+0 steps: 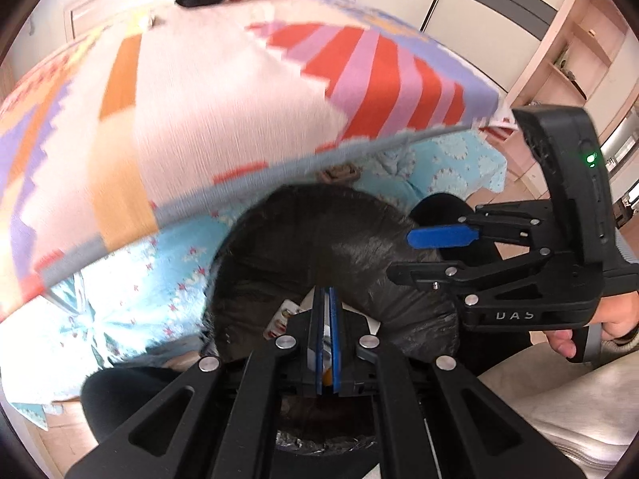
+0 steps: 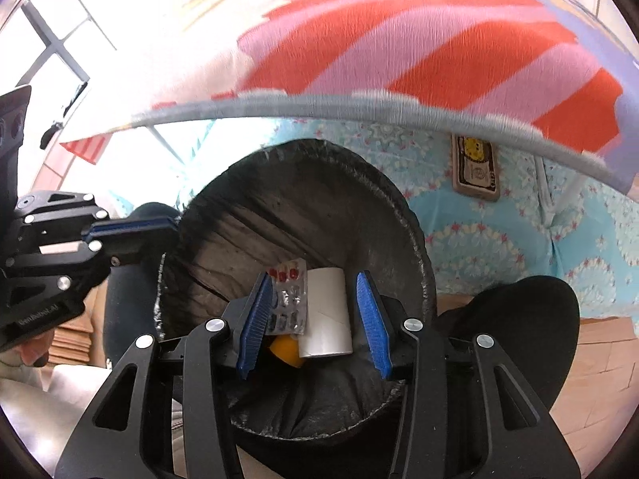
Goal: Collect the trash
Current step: 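Open both tools to drop the blister pack and paper tube into the bin, then raise both tools from the bin back over the bed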
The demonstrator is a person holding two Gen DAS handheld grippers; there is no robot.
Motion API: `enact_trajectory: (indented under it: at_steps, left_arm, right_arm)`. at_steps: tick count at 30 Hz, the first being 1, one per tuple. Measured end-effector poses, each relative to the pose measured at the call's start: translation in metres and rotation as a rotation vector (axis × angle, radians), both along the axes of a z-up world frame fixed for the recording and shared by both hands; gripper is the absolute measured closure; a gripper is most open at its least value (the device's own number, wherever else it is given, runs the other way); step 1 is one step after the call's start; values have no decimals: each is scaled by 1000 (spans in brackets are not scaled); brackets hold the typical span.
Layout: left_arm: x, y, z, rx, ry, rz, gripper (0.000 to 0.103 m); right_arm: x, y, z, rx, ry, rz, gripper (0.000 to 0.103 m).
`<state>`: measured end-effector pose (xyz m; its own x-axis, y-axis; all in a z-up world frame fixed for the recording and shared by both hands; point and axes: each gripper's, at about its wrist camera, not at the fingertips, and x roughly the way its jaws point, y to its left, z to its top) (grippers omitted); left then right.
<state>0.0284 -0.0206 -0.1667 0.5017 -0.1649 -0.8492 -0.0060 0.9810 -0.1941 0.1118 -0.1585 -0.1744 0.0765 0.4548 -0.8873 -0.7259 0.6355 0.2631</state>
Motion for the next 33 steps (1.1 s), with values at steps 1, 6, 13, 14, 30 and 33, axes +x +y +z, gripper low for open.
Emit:
enact_trajectory:
  at_steps: [1, 6, 13, 14, 30, 33]
  left_arm:
    - [0, 1, 6, 11, -13, -5, 101]
    - [-1, 1, 29, 20, -64, -24, 101]
    - [4, 9, 65, 62, -136, -31, 101]
    - [6, 10, 68, 73, -139, -34, 101]
    - [40, 49, 109, 113, -220, 18, 101]
    - [50, 63, 114, 98, -221, 49, 101]
  right_arm:
    - [0, 1, 5, 6, -11, 2, 59]
    - [0, 2, 28, 40, -54, 17, 57]
    - [2, 8, 59, 89, -119, 44, 53]
    - [3, 10, 62, 94, -127, 47, 52]
    - [37, 26, 110, 166, -219, 70, 45]
    - [49, 32, 122, 178, -246, 71, 44]
